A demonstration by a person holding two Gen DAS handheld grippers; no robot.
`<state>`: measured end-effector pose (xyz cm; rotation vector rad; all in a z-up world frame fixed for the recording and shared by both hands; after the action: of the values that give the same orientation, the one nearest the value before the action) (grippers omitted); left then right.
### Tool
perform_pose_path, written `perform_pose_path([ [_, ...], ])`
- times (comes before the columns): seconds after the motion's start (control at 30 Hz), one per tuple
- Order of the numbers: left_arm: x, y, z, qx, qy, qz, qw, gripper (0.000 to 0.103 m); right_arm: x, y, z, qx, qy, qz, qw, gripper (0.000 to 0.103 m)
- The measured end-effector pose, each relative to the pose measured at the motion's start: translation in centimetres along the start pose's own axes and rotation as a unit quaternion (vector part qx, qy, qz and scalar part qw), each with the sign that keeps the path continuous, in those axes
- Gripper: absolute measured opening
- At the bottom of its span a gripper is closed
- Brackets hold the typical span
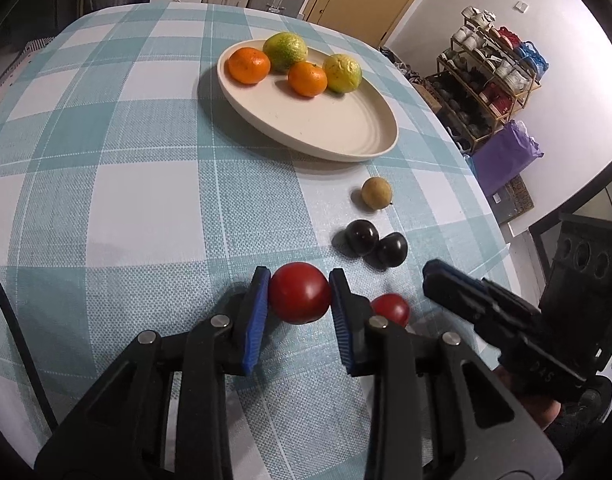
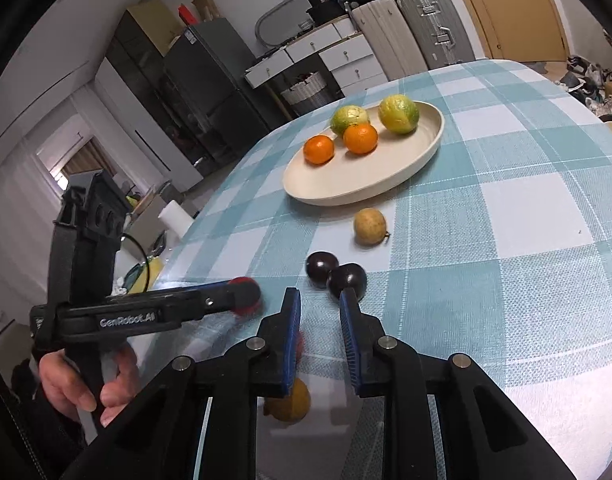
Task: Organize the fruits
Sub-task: 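Carry both tomatoes over the plate, one in each tool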
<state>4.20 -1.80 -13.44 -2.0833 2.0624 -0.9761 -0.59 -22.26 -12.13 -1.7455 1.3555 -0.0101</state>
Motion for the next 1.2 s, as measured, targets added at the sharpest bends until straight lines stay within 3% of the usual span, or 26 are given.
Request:
perform_pose_path([
  [0.1,-0.2,-0.3,-0.4,0.005,0.003,-0.004,1.0000,0.027,-0.5,0.1,0.4,-0.016,-0.012,-0.004,1.000,0.024],
  [0.23,-0.3,-0.5,-1.2,0.013,0.003,-0.005,0.9999,0.027,-1.2,0.5,1.1,-0.028,-0.008,-0.018,0.999,0.038],
  [0.4,-0.7,-0.4,-1.7,0.016,0.004,-0.008,0.9998,0.027,-1.5,0.8,1.6,-0.036,0.005,-0.023,0.999,0.044],
  [0.67,-1.0,-0.6,-2.0,0.022,0.008,-0.012,0.9997,0.027,-2.4,1.3,3.0,-0.062,0.013,-0.049,0.997,0.044],
  [0.73,-1.1,-0.8,-2.1,0.023,0.008,-0.011,0.9996,0.027,-2.6,1.3,3.1,-0.062,0.016,-0.057,0.996,0.030],
  [0.9,-1.3,-1.6,-2.3,0.028,0.009,-0.011,0.9995,0.027,-2.9,1.2,3.5,-0.065,0.022,-0.074,0.995,0.028],
  [1.2,-1.1,-4.9,-2.9,0.047,0.020,-0.001,0.9987,0.027,-2.6,-1.5,2.0,-0.024,0.001,-0.065,0.998,0.028],
])
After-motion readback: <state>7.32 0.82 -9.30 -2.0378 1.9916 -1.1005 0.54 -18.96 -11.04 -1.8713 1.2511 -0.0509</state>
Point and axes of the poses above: each gripper's, at about its wrist camera, not at the fingertips, and z roughly the way its jaws point, x to its right, y to its underside, the point moved 3 cm from there along z, roughly the way its jaws point, and after that the axes turned 1 degree about -z, right-handed, at the moved point
